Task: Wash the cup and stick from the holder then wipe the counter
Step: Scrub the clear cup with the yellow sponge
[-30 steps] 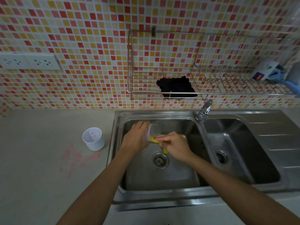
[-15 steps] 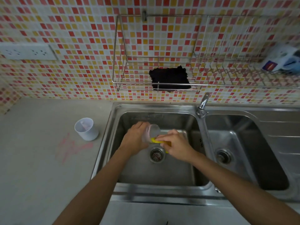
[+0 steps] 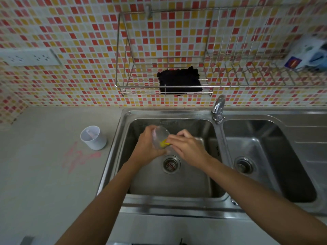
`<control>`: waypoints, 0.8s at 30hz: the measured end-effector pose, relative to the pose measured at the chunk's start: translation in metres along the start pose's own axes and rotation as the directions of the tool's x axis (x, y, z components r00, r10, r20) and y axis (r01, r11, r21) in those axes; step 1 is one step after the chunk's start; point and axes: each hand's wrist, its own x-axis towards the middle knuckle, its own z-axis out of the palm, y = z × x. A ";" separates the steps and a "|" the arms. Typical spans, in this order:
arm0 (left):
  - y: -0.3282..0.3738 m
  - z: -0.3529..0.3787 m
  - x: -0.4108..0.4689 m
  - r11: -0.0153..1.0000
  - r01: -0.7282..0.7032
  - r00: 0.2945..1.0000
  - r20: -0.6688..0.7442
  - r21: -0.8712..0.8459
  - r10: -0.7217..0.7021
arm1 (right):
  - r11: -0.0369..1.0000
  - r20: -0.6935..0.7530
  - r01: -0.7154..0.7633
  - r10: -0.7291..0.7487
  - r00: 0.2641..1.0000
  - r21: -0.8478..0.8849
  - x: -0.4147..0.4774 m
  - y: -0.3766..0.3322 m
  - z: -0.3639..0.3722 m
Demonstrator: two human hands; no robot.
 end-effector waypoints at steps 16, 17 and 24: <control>-0.008 -0.017 0.006 0.909 -0.235 0.972 0.108 0.345 0.210 | 0.999 0.274 0.029 -0.032 0.961 0.015 0.013 0.013 -0.004; -0.009 -0.017 0.007 0.907 -0.243 0.970 0.100 0.344 0.221 | 0.999 0.261 0.006 -0.014 0.965 0.035 0.013 0.011 -0.003; -0.007 -0.020 0.005 0.925 -0.222 0.974 0.108 0.309 0.198 | 0.969 0.243 -0.139 0.087 0.966 0.204 0.008 -0.007 -0.001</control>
